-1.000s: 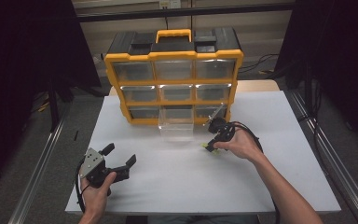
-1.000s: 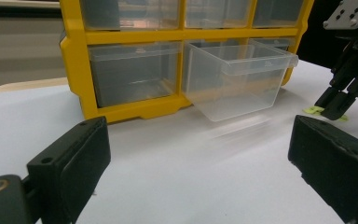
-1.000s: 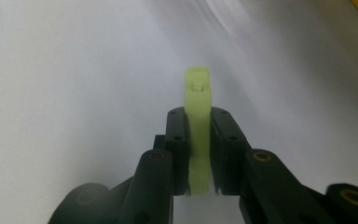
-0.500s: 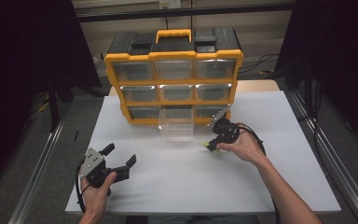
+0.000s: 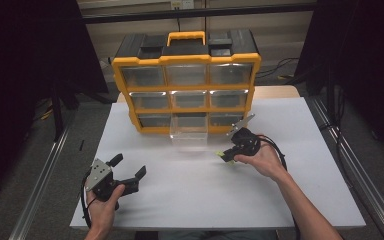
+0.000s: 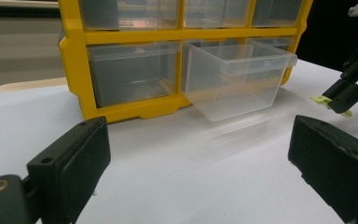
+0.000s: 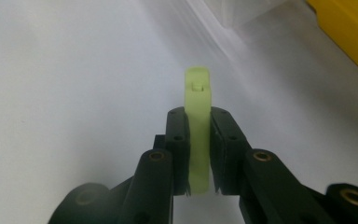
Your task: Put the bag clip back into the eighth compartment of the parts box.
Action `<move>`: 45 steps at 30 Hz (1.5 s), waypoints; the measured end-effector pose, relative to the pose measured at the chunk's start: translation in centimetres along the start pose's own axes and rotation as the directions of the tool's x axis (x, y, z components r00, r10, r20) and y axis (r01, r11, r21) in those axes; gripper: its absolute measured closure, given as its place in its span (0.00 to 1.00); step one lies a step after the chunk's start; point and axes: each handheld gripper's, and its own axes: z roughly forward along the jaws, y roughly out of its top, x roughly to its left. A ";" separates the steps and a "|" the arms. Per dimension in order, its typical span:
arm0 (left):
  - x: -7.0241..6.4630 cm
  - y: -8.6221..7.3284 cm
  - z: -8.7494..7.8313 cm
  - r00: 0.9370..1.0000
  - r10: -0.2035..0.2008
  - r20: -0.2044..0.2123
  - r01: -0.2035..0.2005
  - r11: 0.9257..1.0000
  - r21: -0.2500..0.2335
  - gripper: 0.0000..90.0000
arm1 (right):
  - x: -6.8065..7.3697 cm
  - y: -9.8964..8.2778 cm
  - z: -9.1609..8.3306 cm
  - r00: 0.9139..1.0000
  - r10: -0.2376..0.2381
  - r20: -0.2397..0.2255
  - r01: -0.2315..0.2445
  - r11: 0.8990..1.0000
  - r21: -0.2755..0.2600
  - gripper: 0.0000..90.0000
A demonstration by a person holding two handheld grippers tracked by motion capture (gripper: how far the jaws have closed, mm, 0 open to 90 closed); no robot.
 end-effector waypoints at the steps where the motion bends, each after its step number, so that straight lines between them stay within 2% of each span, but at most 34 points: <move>1: 0.0 0.0 0.0 1.000 -0.004 0.001 0.004 1.000 -0.004 0.06 | 0.1 0.0 -0.1 1.000 0.003 -0.008 -0.003 1.000 -0.004 0.88; 5: 0.0 0.0 -0.1 1.000 0.000 0.002 0.000 1.000 0.000 0.06 | 0.3 0.1 -0.4 1.000 -0.006 -0.009 0.006 1.000 -0.028 0.88; 7: -0.1 0.0 0.0 1.000 -0.010 0.001 0.010 1.000 -0.005 0.06 | 0.2 0.1 -0.4 1.000 -0.013 -0.003 0.013 0.999 -0.039 0.88; 8: -0.1 0.0 0.0 1.000 -0.009 0.001 0.009 1.000 -0.005 0.06 | 0.2 0.0 -0.5 1.000 -0.001 -0.014 0.000 0.999 -0.048 0.88; 13: 0.0 0.0 0.0 1.000 0.005 0.000 -0.005 1.000 0.004 0.06 | 0.3 0.1 -1.1 1.000 -0.018 -0.012 0.017 0.997 -0.080 0.88; 19: 0.0 -0.1 0.1 1.000 -0.002 0.005 0.002 1.000 -0.002 0.06 | 0.8 0.5 -1.6 0.999 -0.034 -0.025 0.032 0.994 -0.101 0.88; 20: 0.0 -0.1 0.1 1.000 0.002 0.004 -0.002 1.000 -0.001 0.06 | 0.8 0.6 -1.7 0.998 -0.048 -0.027 0.045 0.993 -0.111 0.88; 26: -0.1 0.0 0.0 1.000 -0.002 0.000 0.002 1.000 -0.004 0.06 | 0.9 1.1 -2.3 0.998 -0.054 -0.025 0.050 0.986 -0.161 0.88; 32: -0.1 -0.1 0.1 1.000 -0.004 0.005 0.004 1.000 -0.001 0.06 | 1.0 1.6 -2.6 0.998 -0.063 -0.026 0.057 0.984 -0.172 0.88; 36: 0.0 -0.1 0.1 1.000 0.004 0.002 -0.004 1.000 0.000 0.06 | 1.2 2.1 -2.8 0.996 -0.081 -0.029 0.074 0.978 -0.194 0.88; 41: 0.0 -0.1 0.1 1.000 0.004 0.001 -0.004 1.000 -0.001 0.06 | 1.4 2.6 -2.9 0.996 -0.084 -0.038 0.075 0.977 -0.201 0.88; 45: 0.0 0.0 0.1 1.000 0.000 0.002 0.000 1.000 -0.005 0.06 | 1.5 3.0 -3.0 0.994 -0.104 -0.040 0.094 0.975 -0.201 0.88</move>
